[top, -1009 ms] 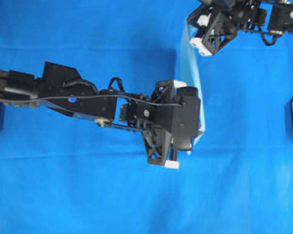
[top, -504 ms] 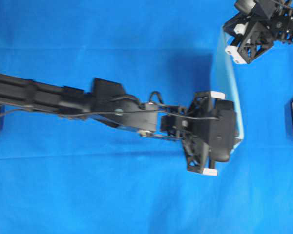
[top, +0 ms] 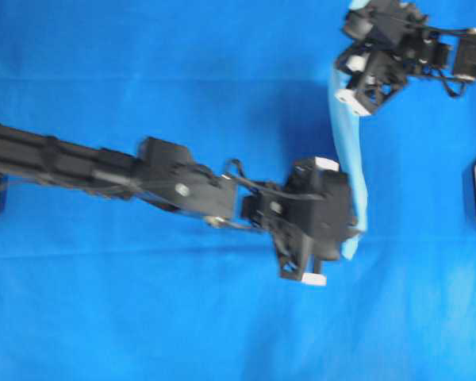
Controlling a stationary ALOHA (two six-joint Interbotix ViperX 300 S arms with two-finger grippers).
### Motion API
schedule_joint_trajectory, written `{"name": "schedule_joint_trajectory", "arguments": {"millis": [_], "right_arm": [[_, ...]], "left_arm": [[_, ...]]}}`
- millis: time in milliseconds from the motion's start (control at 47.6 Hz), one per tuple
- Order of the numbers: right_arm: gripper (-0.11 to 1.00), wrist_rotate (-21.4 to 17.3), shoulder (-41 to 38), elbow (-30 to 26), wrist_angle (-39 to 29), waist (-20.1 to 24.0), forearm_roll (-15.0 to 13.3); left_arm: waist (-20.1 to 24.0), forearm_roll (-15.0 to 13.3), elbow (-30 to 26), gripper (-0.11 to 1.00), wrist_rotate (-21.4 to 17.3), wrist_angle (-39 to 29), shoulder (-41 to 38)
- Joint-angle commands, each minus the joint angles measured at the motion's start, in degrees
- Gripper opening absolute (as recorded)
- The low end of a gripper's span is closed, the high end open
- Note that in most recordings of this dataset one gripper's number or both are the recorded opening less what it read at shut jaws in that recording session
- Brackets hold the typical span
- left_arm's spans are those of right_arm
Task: Fold the light blue towel.
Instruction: 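Lift the strip and rotate it vertical, right gripper moving to the far side, then lower the strip onto the table and open both grippers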
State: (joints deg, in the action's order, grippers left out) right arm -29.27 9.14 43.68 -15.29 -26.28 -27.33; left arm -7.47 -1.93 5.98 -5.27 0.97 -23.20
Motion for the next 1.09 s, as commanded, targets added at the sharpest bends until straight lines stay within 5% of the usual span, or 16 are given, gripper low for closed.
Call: {"name": "schedule_joint_trajectory", "arguments": {"millis": [0,315,883,967,1072], "right_arm": [[0.02,-0.09,-3.69,-4.04,2.99,-0.97,-0.62],[0.02,0.00,-13.80,-13.62,4.83,3.87,-0.62],[0.02,0.53,-14.15,-14.06,5.19,5.01,-0.70],[0.06,0.79,-14.15,-13.89,5.98,5.01,-0.79],[0.37,1.23,-14.15,-13.89,6.42,5.19,-2.11]], "left_arm": [[-3.25,-0.26,5.98,0.04,1.58,5.89,5.54],[-5.01,-0.26,23.12,0.03,8.61,14.85,12.13],[-5.10,-0.35,24.35,0.05,8.70,14.85,11.51],[-5.10,-0.26,24.17,0.23,8.70,14.77,11.51],[-4.92,-0.18,24.08,0.56,8.17,14.68,11.78]]}}
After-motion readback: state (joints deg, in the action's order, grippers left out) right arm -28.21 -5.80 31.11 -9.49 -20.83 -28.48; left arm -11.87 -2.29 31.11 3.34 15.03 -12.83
